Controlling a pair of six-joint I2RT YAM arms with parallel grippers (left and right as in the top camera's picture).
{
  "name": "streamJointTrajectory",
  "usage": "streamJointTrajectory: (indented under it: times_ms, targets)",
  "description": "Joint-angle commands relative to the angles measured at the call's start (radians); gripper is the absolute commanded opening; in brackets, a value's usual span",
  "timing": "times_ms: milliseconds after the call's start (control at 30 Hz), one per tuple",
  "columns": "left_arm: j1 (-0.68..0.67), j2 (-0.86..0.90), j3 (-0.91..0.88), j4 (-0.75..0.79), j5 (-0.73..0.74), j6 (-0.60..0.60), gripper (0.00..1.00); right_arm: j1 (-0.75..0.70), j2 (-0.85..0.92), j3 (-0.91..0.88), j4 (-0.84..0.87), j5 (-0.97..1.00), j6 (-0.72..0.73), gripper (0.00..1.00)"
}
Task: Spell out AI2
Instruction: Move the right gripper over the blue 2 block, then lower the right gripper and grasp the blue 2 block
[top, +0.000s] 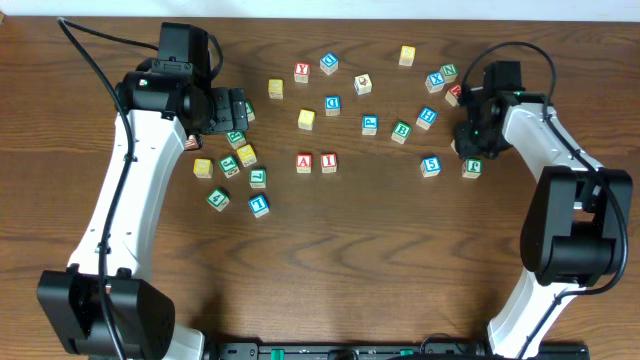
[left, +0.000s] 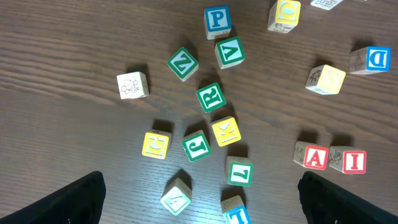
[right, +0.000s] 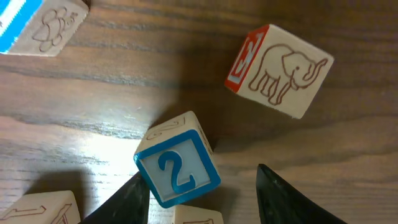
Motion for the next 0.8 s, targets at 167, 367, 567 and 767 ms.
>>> streamJointTrajectory:
  times_ms: [167, 367, 567, 767]
  targets:
    - [0.005, -0.010, 0.021, -0.002, -0.013, 0.006, 0.98, 0.003, 0.025, -0.006, 0.008, -0.067, -0.017, 0.52]
    - [0.005, -0.010, 0.021, -0.002, -0.013, 0.006, 0.97, 0.003, 0.025, -0.006, 0.007, -0.089, -0.013, 0.48]
    - [0.005, -0.010, 0.021, -0.002, -0.013, 0.006, 0.97, 0.003, 0.025, -0.007, 0.008, -0.122, -0.001, 0.43]
    - [0.005, -0.010, 0.021, -0.002, -0.013, 0.006, 0.98, 0.003, 0.025, -0.007, 0.008, -0.123, 0.093, 0.34]
